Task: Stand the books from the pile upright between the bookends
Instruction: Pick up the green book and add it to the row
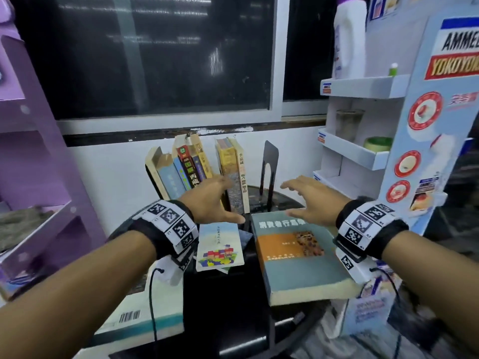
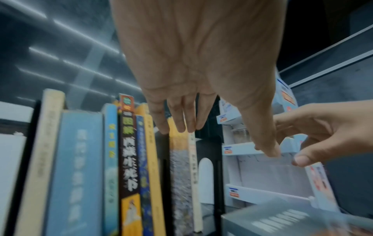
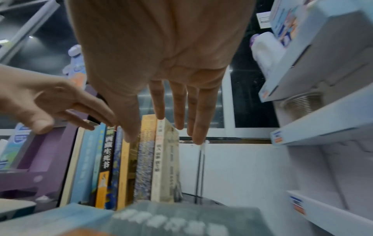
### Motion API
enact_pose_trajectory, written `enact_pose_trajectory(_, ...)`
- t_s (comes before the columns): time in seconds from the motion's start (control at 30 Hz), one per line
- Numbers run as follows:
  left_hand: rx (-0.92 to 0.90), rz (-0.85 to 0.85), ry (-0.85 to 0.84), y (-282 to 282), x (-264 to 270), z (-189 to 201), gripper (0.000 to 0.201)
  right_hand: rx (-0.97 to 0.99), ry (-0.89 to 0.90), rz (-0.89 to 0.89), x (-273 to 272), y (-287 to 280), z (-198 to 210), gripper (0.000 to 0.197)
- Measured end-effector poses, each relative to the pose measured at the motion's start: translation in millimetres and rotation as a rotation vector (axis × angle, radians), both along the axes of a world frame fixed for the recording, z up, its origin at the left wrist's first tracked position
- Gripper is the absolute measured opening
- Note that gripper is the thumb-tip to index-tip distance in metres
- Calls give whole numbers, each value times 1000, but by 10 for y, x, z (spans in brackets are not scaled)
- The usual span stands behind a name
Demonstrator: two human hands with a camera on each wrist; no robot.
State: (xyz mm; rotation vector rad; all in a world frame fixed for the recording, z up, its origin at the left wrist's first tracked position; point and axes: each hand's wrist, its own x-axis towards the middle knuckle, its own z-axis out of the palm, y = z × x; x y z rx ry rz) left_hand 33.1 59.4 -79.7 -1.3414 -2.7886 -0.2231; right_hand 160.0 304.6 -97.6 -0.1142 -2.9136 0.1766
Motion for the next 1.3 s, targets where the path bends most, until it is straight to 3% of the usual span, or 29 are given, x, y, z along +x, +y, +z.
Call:
enact_pose_trajectory(0.2,-181,14,-167,310,174,-237,80,11,-200,-138,301,283,-159,69)
enact_pose_trajectory(0.37,-293,-25,-247,494,360,-339,56,-88,-398,-124,465,382,-293,62)
enact_pose_trajectory(0.53,-332,-41,-363,592,429,-530,55,-50,-490,-174,516,422,-408,68)
enact_pose_trajectory(0.73,-243,-4,-393,608,436,-736,47,-85,-448,-176,475,444,-494,67)
enact_pose_trajectory(0.9,-211,9,-420,640,431,-845,66,-172,-402,-199,468,450,-545,62)
enact_pose_trajectory(1.0,-185,1,-430,709,412,-836,54,-226,-389,-213,492,482,-568,62)
enact_pose_trajectory(1.2,-206,-12,-421,935,359,-807,67,-395,-258,-208,645,523,-571,33)
enact_pose_trajectory(1.3,-232,-8,-432,997,310,-765,66,-458,-254,-242,657,563,-607,36)
